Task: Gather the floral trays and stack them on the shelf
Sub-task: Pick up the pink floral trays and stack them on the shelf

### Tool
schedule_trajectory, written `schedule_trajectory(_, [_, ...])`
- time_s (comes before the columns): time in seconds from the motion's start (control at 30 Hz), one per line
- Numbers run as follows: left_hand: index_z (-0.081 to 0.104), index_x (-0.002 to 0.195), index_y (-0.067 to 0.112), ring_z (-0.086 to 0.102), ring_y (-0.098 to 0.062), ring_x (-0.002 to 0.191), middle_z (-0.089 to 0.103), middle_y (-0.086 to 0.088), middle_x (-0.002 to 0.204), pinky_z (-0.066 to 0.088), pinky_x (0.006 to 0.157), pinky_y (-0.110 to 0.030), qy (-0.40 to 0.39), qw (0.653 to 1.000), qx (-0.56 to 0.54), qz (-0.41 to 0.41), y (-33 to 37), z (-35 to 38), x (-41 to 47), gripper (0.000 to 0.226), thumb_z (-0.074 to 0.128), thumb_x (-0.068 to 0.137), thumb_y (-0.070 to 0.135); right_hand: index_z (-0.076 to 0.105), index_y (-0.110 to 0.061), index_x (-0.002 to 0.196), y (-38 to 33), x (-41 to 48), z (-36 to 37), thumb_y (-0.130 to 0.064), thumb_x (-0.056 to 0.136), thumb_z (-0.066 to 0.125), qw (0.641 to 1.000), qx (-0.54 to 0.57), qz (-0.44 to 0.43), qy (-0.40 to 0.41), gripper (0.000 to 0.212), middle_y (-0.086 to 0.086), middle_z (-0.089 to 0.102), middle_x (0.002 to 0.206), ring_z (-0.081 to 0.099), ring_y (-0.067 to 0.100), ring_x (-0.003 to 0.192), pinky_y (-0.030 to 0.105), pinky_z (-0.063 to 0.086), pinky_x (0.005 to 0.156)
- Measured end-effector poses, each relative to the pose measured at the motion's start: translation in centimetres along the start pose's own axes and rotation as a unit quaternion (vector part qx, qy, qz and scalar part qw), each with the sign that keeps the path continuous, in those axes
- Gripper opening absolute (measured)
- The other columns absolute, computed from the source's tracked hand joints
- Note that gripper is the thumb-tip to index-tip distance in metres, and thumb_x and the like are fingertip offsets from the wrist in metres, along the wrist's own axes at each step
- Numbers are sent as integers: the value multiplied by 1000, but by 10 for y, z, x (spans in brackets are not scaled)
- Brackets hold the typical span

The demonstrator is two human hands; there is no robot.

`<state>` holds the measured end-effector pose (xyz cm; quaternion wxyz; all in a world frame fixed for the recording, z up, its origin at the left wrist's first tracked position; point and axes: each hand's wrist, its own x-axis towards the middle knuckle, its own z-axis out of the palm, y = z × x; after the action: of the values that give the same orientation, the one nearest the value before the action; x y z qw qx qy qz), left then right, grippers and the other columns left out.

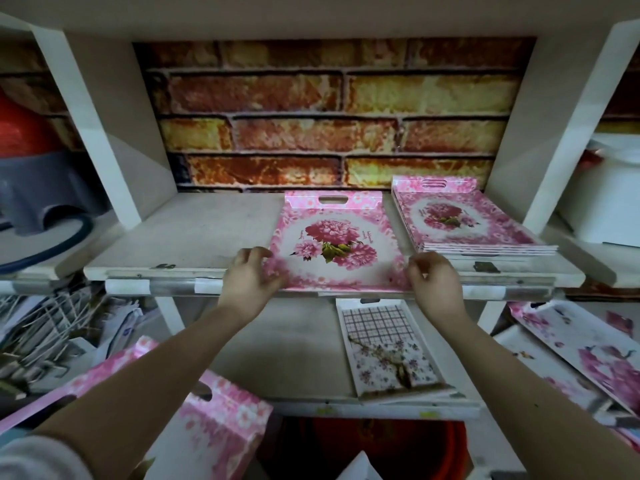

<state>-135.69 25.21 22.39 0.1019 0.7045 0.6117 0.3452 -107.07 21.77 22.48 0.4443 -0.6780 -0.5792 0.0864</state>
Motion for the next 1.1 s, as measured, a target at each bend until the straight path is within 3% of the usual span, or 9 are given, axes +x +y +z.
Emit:
schedule_trajectory(0.07, [50,125,13,50,-30,115,49,-12,127,40,99,-41,-45,996,48,61,3,1,-6,66,71,74,48,65,-3,95,-7,-9,1,-12,89,55,996,-2,-92,0,15,11,65,89,60,25,83,32,48,72])
schedule_trajectory(0.17, [51,122,19,49,-23,117,52,-3,126,34,101,-37,-93,984,117,101,8,6,-10,60,64,77,56,64,-8,105,-15,-20,8,-26,87,61,975,-88,-175,-108,25,9,65,102,59,25,97,37,48,87])
schedule_trajectory(0.27, [62,109,19,54,-20,111,61,-1,114,39,98,-35,-78,987,94,105,8,8,-10,39,62,82,48,65,-18,111,-15,-20,16,-41,89,56,956,-163,-203,-135,33,2,63,109,55,21,105,32,39,94])
schedule_trajectory(0.4, [64,99,15,58,-22,103,64,-1,108,44,93,-42,-70,994,13,85,5,14,-11,28,65,84,38,66,-20,113,-11,-22,23,-36,93,50,951,-193,-219,-104,30,2,65,109,55,23,107,31,32,96])
schedule_trajectory(0.63, [64,90,13,61,-22,95,66,-1,97,44,88,-39,-48,993,-30,102,1,25,19,14,68,83,25,72,-16,105,-14,-1,37,-21,93,52,961,-180,-203,-58,23,6,67,103,56,28,104,35,34,94])
schedule_trajectory(0.8, [63,90,22,58,-15,98,66,7,100,26,78,-28,-23,997,8,76,0,40,44,16,64,84,37,69,-21,109,-14,22,50,-27,94,49,968,-190,-153,-66,26,2,65,111,52,24,111,34,31,102])
schedule_trajectory(1.1, [63,94,21,58,-17,104,66,4,105,32,89,-32,-7,997,33,70,-5,56,61,22,60,86,41,70,-22,107,-10,37,65,-27,94,50,977,-174,-112,-58,24,3,65,111,52,25,111,35,34,100])
